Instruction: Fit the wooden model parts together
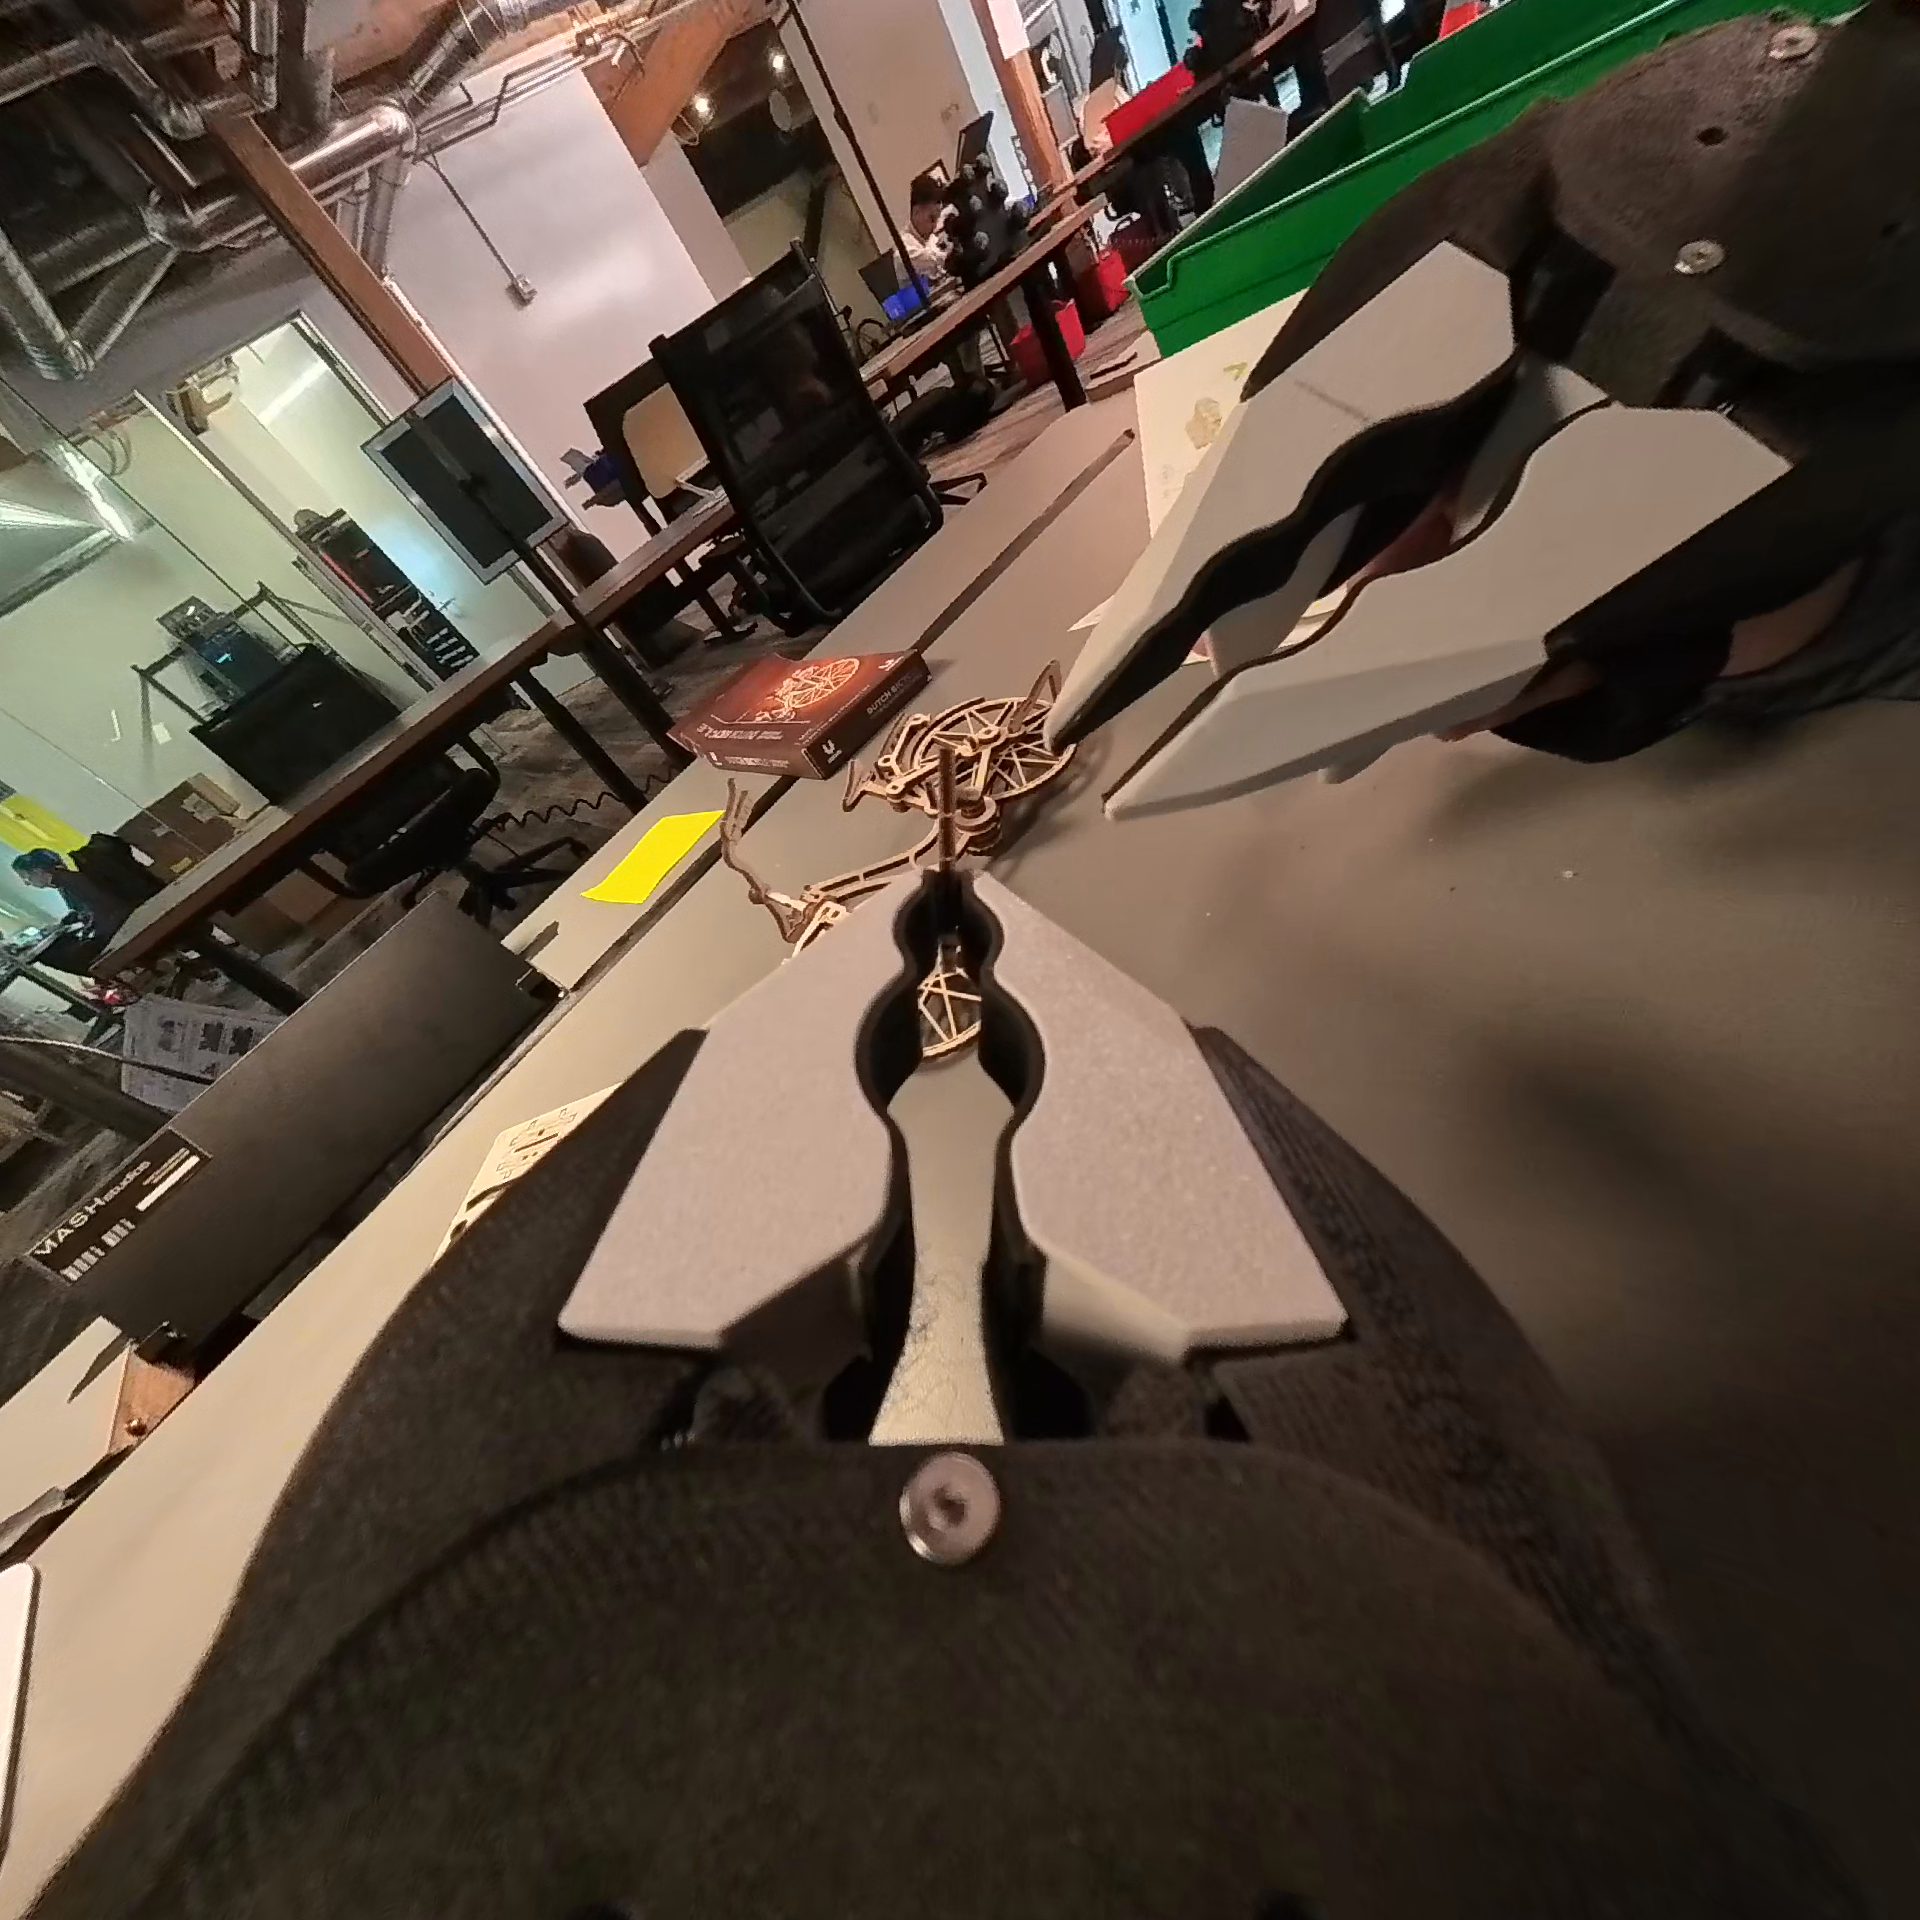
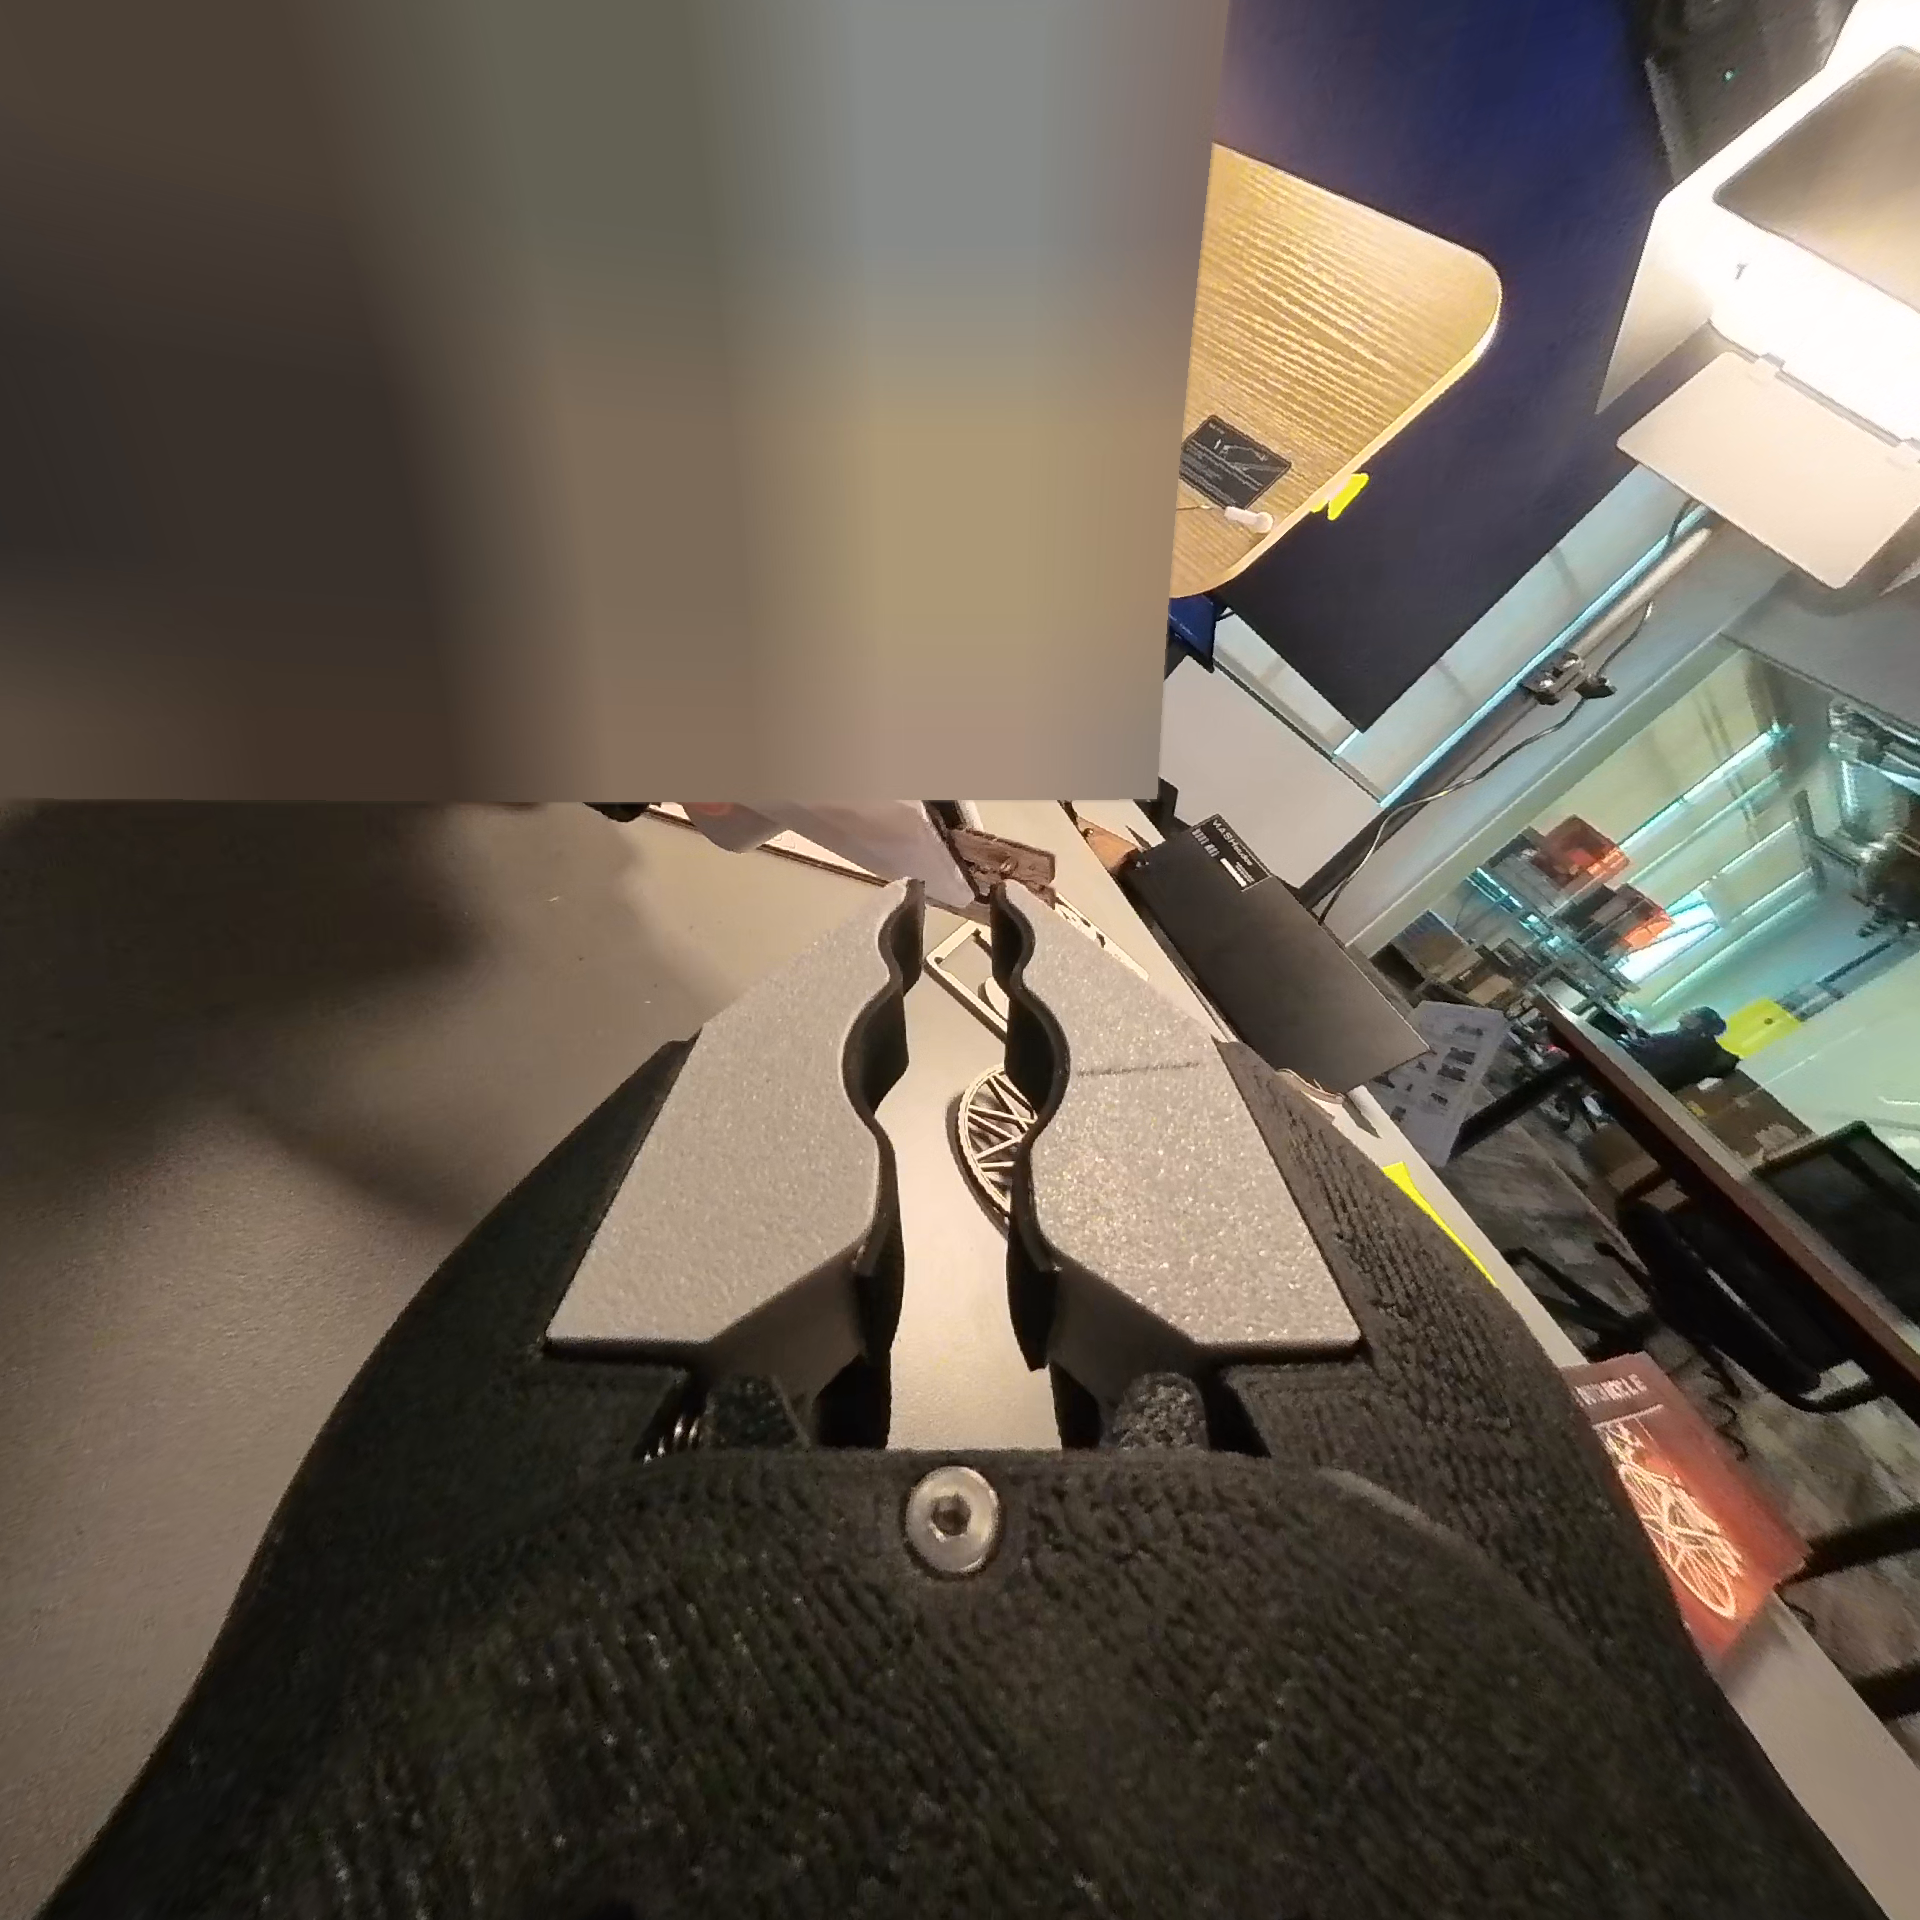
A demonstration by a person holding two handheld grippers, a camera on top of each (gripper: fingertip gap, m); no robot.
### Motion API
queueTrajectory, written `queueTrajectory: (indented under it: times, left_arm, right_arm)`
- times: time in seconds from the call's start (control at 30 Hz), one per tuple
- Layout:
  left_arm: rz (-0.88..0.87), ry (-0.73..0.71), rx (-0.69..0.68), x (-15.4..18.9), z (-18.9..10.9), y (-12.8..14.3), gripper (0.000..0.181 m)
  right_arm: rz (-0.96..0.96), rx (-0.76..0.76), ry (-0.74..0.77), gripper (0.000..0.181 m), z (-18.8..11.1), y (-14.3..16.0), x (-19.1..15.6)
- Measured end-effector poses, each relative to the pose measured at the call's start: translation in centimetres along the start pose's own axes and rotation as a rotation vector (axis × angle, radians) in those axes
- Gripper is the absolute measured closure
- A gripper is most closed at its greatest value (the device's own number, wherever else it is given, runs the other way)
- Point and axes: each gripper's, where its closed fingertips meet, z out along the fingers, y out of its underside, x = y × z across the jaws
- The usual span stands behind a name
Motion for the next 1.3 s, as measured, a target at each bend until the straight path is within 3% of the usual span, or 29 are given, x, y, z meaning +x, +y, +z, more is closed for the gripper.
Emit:
queueTrajectory:
  times: [1.3]
  left_arm:
    - [0.034,0.007,-0.026,-0.1,-0.4,-0.3,0.181]
  right_arm:
    - [0.054,0.007,0.08,0.165,-0.4,0.1,1.7]
